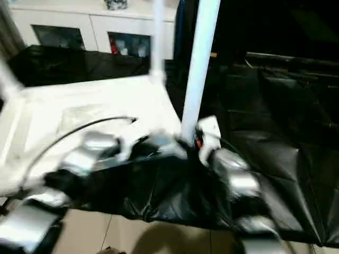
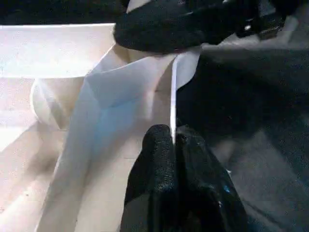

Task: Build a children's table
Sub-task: Rotate leg to tighten

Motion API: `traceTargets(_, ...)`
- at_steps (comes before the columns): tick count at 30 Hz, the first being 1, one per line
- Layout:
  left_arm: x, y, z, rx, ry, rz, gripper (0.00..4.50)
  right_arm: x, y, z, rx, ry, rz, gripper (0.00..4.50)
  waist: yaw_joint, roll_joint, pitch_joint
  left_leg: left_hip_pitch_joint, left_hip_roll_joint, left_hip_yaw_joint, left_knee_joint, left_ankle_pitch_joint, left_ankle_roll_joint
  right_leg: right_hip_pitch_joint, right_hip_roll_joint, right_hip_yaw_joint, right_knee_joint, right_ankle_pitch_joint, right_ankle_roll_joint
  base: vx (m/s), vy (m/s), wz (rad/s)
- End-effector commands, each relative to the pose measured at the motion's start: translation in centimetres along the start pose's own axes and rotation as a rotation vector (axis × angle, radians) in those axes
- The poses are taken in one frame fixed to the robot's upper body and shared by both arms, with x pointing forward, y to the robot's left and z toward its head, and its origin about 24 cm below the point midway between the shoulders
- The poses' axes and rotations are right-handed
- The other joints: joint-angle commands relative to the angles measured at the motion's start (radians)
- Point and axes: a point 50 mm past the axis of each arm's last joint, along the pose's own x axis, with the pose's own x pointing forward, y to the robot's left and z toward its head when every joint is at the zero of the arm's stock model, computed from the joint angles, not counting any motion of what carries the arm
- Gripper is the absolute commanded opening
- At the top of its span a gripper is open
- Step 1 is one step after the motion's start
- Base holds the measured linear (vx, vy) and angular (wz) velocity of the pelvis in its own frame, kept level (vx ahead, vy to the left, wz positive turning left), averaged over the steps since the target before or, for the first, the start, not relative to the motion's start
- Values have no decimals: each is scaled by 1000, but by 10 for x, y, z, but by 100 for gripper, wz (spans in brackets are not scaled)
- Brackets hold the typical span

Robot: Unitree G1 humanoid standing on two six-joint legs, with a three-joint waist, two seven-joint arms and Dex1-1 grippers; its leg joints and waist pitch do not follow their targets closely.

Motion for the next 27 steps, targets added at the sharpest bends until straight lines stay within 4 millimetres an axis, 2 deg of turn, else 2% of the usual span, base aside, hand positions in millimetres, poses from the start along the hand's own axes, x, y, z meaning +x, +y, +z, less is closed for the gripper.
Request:
traceTargets(1,18,-11,31,49,-90,7,0,12,43,-23,-13,96,125,262,-1,-7,-62,14,61,-32,-70,-209,29,41,-88,53,-77,-249,-207,0,0,0)
traceTargets(3,23,-16,33,65,-95,7,0,17,51,-20,-60,72,117,262,0,-7,-64,11,60,-30,-69,-183,46,44,-88,52,-74,-206,-213,0,0,0)
traceTargets(4,23,-17,33,66,-96,2,0,17,52,-20,-57,69,121,297,0,-8,-64,12,60,-29,-69,-185,52,45,-87,51,-74,-207,-215,0,0,0)
traceTargets(5,23,-18,32,65,-98,-5,0,18,53,-19,-40,62,133,297,0,-6,-62,12,60,-30,-70,-192,54,45,-87,51,-76,-217,-214,0,0,0)
traceTargets(7,22,-18,31,69,-95,-16,0,18,53,-18,-14,54,157,334,-1,-6,-61,13,61,-31,-71,-209,53,45,-86,51,-78,-240,-213,0,0,0)
traceTargets(9,19,-17,28,74,-90,-29,0,18,52,-16,-32,52,176,341,-2,-6,-60,14,62,-31,-72,-224,49,44,-88,51,-79,-253,-212,0,0,0)
traceTargets(11,15,-16,26,85,-93,-60,0,16,50,-16,-64,54,215,351,-2,-6,-60,12,62,-32,-73,-228,50,46,-87,51,-79,-255,-209,0,0,0)
traceTargets(13,13,-15,25,92,-95,-70,0,15,49,-16,-74,60,234,382,-4,-8,-62,11,62,-31,-72,-220,55,47,-88,52,-76,-238,-211,0,0,0)
traceTargets(18,-1,-13,19,124,-108,-173,0,2,45,-16,-152,90,465,382,-5,-12,-61,5,62,-29,-68,-190,85,53,-89,51,-72,-198,-227,0,0,0)
traceTargets(20,-8,-12,16,132,-103,-215,0,-5,43,-14,-177,98,576,382,-2,-11,-61,8,64,-28,-67,-188,92,51,-86,49,-72,-206,-234,0,0,0)
traceTargets(23,-14,-10,13,145,-93,-251,0,-15,41,-12,-202,102,695,382,8,-8,-60,11,70,-26,-68,-202,90,47,-85,49,-72,-227,-233,0,0,0)
traceTargets(27,-24,-6,10,158,-84,-294,0,-31,40,-13,-235,135,861,382,19,-10,-58,14,71,-27,-69,-231,80,46,-87,49,-75,-270,-225,0,0,0)
